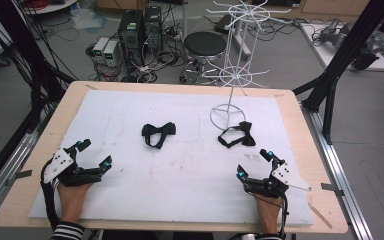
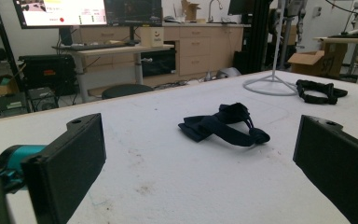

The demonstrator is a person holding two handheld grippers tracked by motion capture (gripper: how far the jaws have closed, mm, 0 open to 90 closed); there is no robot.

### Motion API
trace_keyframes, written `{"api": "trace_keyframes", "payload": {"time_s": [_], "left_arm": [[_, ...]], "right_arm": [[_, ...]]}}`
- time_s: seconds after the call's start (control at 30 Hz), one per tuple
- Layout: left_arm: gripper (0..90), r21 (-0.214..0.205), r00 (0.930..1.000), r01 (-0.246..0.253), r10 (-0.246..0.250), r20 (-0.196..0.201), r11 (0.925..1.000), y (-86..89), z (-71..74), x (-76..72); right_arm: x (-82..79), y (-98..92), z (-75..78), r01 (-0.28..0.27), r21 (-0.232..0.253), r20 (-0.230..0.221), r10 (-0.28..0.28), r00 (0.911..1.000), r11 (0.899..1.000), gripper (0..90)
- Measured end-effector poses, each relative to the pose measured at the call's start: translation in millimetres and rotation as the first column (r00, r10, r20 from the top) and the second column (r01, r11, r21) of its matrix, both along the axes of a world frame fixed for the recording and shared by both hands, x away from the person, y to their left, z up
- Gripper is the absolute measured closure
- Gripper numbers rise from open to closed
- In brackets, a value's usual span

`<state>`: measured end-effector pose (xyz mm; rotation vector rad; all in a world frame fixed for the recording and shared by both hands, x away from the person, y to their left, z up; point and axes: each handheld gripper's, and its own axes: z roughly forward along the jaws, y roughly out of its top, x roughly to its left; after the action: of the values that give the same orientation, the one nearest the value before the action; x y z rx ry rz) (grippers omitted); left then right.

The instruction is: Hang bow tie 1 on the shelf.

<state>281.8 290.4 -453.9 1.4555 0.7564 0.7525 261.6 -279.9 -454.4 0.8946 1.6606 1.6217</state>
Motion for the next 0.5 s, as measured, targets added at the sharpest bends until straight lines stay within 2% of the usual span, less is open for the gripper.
{"api": "trace_keyframes", "payload": {"time_s": [0.03,0.2,0.5], "left_arm": [[2.8,-0.001,1.0000,-0.002,0.002,-0.001,1.0000,0.0,0.0,-0.1],[2.8,-0.006,1.0000,-0.008,0.008,-0.005,0.9999,0.5,0.1,0.6],[2.8,-0.018,1.0000,-0.003,0.003,-0.008,0.9998,1.5,0.3,1.0]], "right_arm": [[-0.8,0.6,0.0,-0.001,0.004,-0.014,0.001,0.9999,1.000,1.7],[-0.1,-0.1,-0.1,-0.001,0.001,0.001,0.001,1.0000,1.000,1.7],[-0.1,-0.3,0.1,0.000,0.012,-0.009,0.000,1.0000,1.000,1.7]]}}
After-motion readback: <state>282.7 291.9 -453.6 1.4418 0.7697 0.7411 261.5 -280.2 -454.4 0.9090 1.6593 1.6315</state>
